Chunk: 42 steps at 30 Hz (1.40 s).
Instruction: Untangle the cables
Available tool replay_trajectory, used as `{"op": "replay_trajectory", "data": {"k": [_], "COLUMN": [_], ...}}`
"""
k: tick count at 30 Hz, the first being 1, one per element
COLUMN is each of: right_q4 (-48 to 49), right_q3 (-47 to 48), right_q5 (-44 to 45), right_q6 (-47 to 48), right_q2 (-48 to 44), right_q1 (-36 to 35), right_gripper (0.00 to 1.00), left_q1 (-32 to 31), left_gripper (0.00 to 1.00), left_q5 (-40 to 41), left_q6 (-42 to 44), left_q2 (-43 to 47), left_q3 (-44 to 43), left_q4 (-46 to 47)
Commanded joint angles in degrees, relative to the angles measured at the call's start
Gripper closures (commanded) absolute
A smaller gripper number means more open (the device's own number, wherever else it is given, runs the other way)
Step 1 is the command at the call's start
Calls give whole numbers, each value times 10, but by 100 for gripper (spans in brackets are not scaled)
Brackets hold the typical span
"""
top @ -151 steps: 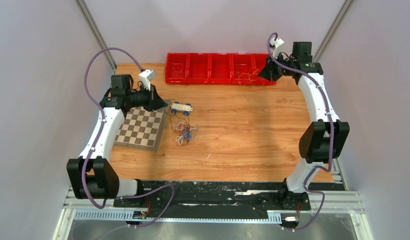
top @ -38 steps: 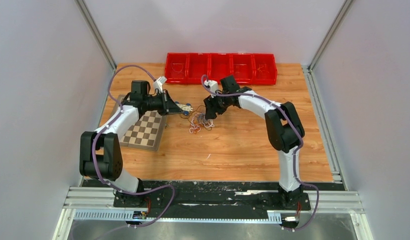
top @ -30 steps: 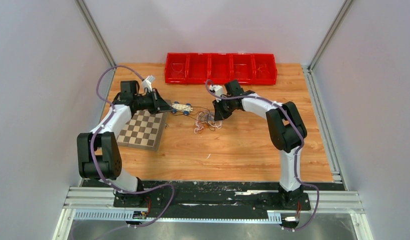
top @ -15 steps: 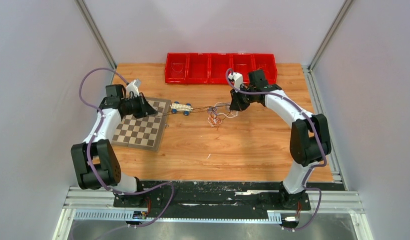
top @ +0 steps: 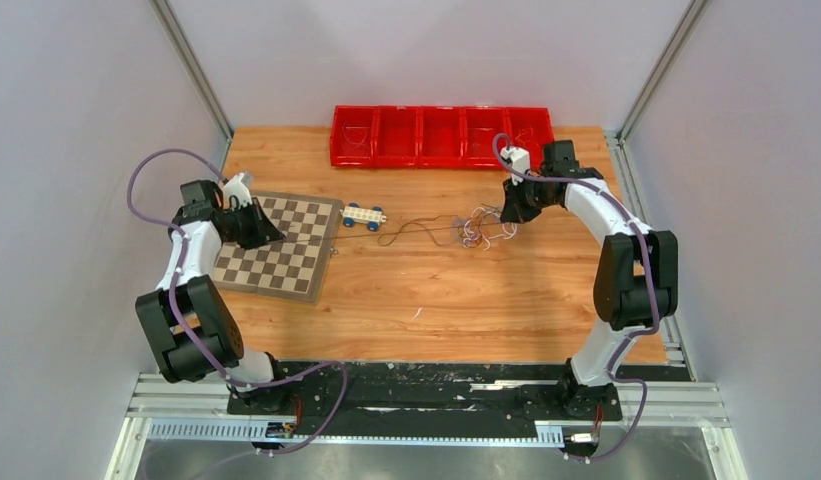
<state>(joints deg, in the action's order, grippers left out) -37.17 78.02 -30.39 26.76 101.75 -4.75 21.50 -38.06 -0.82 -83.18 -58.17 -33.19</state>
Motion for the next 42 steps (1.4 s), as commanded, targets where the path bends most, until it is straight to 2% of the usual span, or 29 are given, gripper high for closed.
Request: {"op": "replay_trajectory", "data": {"k": [1, 9, 12, 13, 16, 25, 27, 29, 30, 31, 33, 39, 42], "right_q4": [-5, -15, -40, -43, -43, -36, -45, -64, -74, -83, -101, -126, -130], "right_q3": [-22, -34, -33, -36, -49, -41, -35, -24, -20, -16, -10, 1, 9], "right_q5": [81, 91, 53, 47, 61, 114, 85, 23, -2, -17, -38, -59, -71], "right_q6": [64, 100, 102, 103, 108, 130, 132, 133, 133, 135, 137, 119, 109], "right_q2": [-25, -2, -7, -11, -12, 22, 7, -16, -26, -32, -38, -29, -28], "right_q1": [57, 124, 125, 125, 125, 139, 139, 136, 130, 122, 102, 71, 66], "right_gripper": [100, 100, 82, 81, 82, 83, 78, 63, 53, 45, 36, 31, 30], "left_q1": [37, 53, 54, 55, 55, 73, 73, 73, 72, 66, 34, -98, -161], "left_gripper": [100, 100, 100, 100, 100, 100, 100, 100, 98, 89, 75, 63, 49], "left_q5": [85, 125, 91, 76, 82, 187, 184, 122, 57, 26, -25, -26, -17], "left_q6": [69, 103, 113, 109, 107, 115, 121, 135, 151, 163, 205, 235, 268], "left_q2": [-5, -13, -8, -3, 7, 27, 34, 31, 28, 23, 26, 52, 40], "left_q3": [-4, -8, -15, -16, -31, -49, -44, -52, -59, -74, -88, -89, -94], "left_q4": [11, 9, -3, -4, -8, 13, 21, 2, -29, -47, -98, -83, -90]}}
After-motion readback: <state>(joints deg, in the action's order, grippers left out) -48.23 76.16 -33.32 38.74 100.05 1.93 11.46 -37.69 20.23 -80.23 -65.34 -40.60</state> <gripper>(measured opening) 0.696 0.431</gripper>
